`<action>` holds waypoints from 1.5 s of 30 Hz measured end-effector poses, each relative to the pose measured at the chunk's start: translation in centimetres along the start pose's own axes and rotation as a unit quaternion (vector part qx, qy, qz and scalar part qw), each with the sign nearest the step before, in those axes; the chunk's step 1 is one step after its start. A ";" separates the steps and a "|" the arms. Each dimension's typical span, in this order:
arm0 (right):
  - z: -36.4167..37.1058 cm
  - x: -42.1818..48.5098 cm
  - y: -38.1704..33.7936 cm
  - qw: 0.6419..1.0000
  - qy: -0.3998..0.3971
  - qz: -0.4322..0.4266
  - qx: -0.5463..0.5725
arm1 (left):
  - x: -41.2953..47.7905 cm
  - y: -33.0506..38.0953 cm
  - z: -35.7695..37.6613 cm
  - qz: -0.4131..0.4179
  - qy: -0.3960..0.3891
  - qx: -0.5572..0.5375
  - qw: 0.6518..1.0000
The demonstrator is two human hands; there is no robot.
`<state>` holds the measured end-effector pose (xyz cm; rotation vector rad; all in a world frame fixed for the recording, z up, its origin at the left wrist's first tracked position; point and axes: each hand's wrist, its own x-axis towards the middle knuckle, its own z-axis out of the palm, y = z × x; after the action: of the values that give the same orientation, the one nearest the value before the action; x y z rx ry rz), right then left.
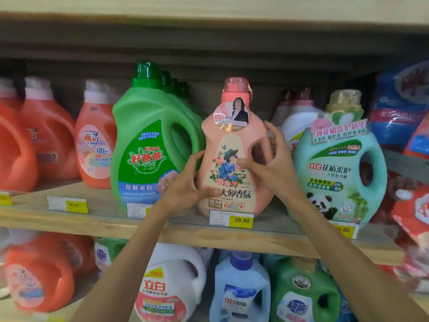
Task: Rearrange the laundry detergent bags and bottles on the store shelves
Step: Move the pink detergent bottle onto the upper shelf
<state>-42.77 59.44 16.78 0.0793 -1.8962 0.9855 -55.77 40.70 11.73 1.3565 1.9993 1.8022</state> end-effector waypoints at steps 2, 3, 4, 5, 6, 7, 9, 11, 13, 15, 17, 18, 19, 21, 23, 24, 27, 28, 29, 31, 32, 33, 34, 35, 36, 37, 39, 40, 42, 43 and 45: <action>0.2 -0.1 0.2 1.000 -0.014 0.003 -0.006 | 0.0 -0.4 0.0 -0.004 0.000 -0.007 1.000; 0.3 -0.2 0.2 1.000 -0.018 0.001 -0.014 | -0.1 -0.5 0.0 -0.005 0.004 -0.005 1.000; 0.3 -0.3 0.1 1.000 -0.021 0.002 -0.022 | -0.2 -0.6 0.0 -0.007 0.010 0.006 1.000; 0.3 -0.3 0.0 0.999 -0.024 0.005 -0.028 | -0.2 -0.7 0.0 -0.008 0.020 0.029 0.999; 0.3 -0.4 0.0 0.999 -0.024 0.007 -0.033 | -0.3 -0.8 0.0 -0.008 0.030 0.060 0.998; 0.3 -0.4 0.0 0.999 -0.025 0.009 -0.038 | -0.5 -0.8 0.1 -0.008 0.039 0.085 0.996; 0.4 -0.6 -0.2 0.998 -0.030 0.014 -0.049 | -0.9 -1.0 0.2 -0.007 0.051 0.110 0.993; 0.5 -0.6 -0.4 0.998 -0.032 0.016 -0.056 | -1.0 -0.9 0.4 -0.005 0.053 0.119 0.991; 0.7 -0.7 -0.4 0.997 -0.034 0.020 -0.071 | -1.2 -0.6 0.3 -0.007 0.055 0.129 0.990; 0.9 -0.9 -0.5 0.995 -0.033 0.025 -0.090 | -1.3 -0.4 0.2 -0.009 0.064 0.137 0.988; 0.9 -0.9 -0.8 0.993 -0.033 0.033 -0.109 | -1.6 -0.3 0.2 -0.007 0.069 0.142 0.987; 0.9 -0.9 -1.1 0.991 -0.034 0.038 -0.121 | -1.8 -0.1 0.3 -0.003 0.073 0.146 0.987; 0.9 -0.9 -1.2 0.989 -0.037 0.043 -0.134 | -1.9 0.0 0.4 0.002 0.078 0.151 0.985; 0.8 -0.9 -1.6 0.985 -0.036 0.049 -0.161 | -2.2 0.2 0.6 0.010 0.085 0.168 0.982; 0.9 -1.1 -2.0 0.984 -0.031 0.050 -0.168 | -2.4 0.6 0.6 0.013 0.087 0.181 0.980; 1.1 -1.2 -2.2 0.983 -0.025 0.053 -0.172 | -2.5 0.7 0.7 0.012 0.088 0.187 0.978; 1.4 -1.3 -2.3 0.978 -0.015 0.065 -0.198 | -3.2 1.2 1.2 0.001 0.095 0.233 0.968; 1.4 -1.3 -2.4 0.977 -0.018 0.074 -0.201 | -3.3 1.4 1.4 -0.002 0.096 0.248 0.964; 1.2 -1.3 -2.5 0.974 -0.029 0.079 -0.209 | -3.6 1.5 1.7 -0.002 0.100 0.263 0.960; 0.3 -1.7 -2.9 0.966 -0.067 0.077 -0.237 | -4.0 1.9 2.2 -0.009 0.098 0.297 0.950; -0.3 -1.9 -3.3 0.960 -0.088 0.074 -0.255 | -4.2 2.2 2.5 -0.021 0.091 0.318 0.943; -1.0 -2.2 -3.6 0.952 -0.110 0.071 -0.276 | -4.4 2.7 2.8 -0.037 0.083 0.346 0.934; -1.8 -2.7 -4.1 0.938 -0.132 0.074 -0.312 | -4.6 3.0 3.1 -0.049 0.073 0.379 0.921; -2.7 -3.1 -4.4 0.916 -0.155 0.076 -0.362 | -4.9 3.5 3.3 -0.060 0.064 0.418 0.904; -3.5 -3.7 -4.7 0.887 -0.174 0.079 -0.420 | -5.2 4.0 3.6 -0.067 0.056 0.459 0.884; -4.5 -4.2 -5.0 0.857 -0.191 0.083 -0.471 | -5.5 4.7 4.0 -0.072 0.050 0.497 0.863; -6.3 -5.5 -5.3 0.811 -0.224 0.095 -0.532 | -6.3 6.4 4.7 -0.071 0.046 0.546 0.834; -7.2 -6.1 -5.6 0.797 -0.241 0.104 -0.544 | -6.7 7.2 5.1 -0.063 0.045 0.558 0.826; -8.8 -7.2 -6.2 0.779 -0.273 0.116 -0.552 | -7.6 8.5 6.1 -0.042 0.037 0.570 0.820; -9.5 -7.8 -6.4 0.773 -0.282 0.117 -0.556 | -8.2 9.1 6.8 -0.036 0.029 0.581 0.813; -10.9 -9.2 -6.8 0.761 -0.299 0.111 -0.565 | -9.3 9.8 8.2 -0.031 0.016 0.598 0.800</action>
<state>-26.98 58.93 16.07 -0.6259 -2.8474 -0.2603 -40.13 39.30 13.58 1.3408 3.2889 0.3168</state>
